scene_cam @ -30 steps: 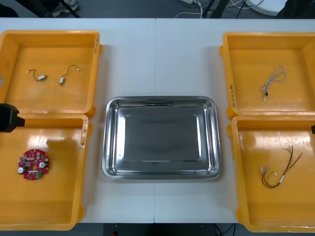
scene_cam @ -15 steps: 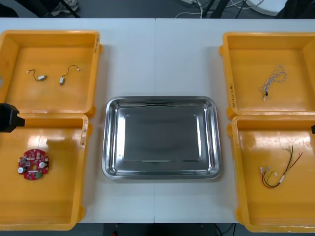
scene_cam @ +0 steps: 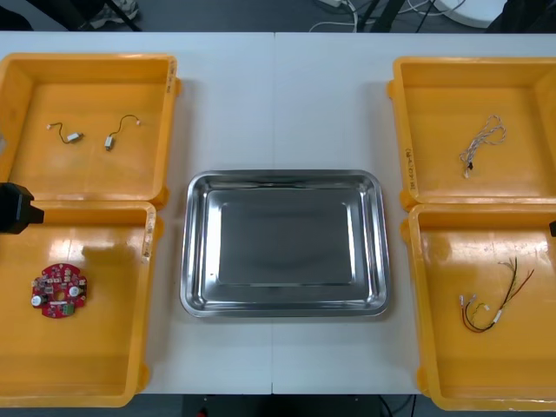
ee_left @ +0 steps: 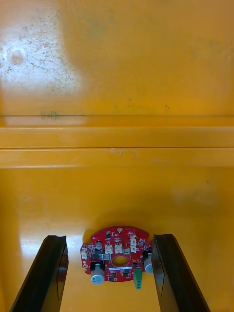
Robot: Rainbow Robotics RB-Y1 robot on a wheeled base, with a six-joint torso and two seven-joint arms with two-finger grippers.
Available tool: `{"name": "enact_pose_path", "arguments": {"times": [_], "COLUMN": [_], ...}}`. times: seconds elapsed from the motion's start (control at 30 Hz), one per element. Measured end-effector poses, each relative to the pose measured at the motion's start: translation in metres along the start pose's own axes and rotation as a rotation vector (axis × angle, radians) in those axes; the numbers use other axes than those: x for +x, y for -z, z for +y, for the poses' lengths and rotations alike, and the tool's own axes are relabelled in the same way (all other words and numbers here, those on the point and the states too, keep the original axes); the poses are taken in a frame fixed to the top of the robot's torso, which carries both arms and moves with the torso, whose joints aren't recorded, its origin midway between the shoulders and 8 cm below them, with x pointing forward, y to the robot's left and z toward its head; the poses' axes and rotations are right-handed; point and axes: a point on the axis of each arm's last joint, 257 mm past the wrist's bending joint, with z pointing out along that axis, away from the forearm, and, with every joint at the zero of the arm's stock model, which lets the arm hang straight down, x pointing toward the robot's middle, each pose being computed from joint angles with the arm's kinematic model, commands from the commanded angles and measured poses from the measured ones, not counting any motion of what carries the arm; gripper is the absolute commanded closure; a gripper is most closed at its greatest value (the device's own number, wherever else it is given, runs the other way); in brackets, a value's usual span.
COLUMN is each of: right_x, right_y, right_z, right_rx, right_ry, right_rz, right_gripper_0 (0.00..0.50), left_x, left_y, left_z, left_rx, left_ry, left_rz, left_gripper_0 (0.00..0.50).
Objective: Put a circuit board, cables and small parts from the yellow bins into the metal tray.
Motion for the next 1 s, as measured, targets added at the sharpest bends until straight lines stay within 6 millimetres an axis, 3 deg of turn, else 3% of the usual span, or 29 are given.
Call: {"name": "enact_pose_path", "arguments": {"times": [1.0], "right_x": [0.0000], "right_y": [0.0000], "right_z": [0.0000], "right_rx": [0.000], "right_ry": [0.000], "right_rz": [0.000], "right_gripper_0": [0.000], "left_x": [0.0000], "left_y": [0.0000], "left_z": [0.0000], "left_rx": [0.000], "left_ry": [0.000], "left_rz": [0.000], "left_gripper_0": [0.000]}}
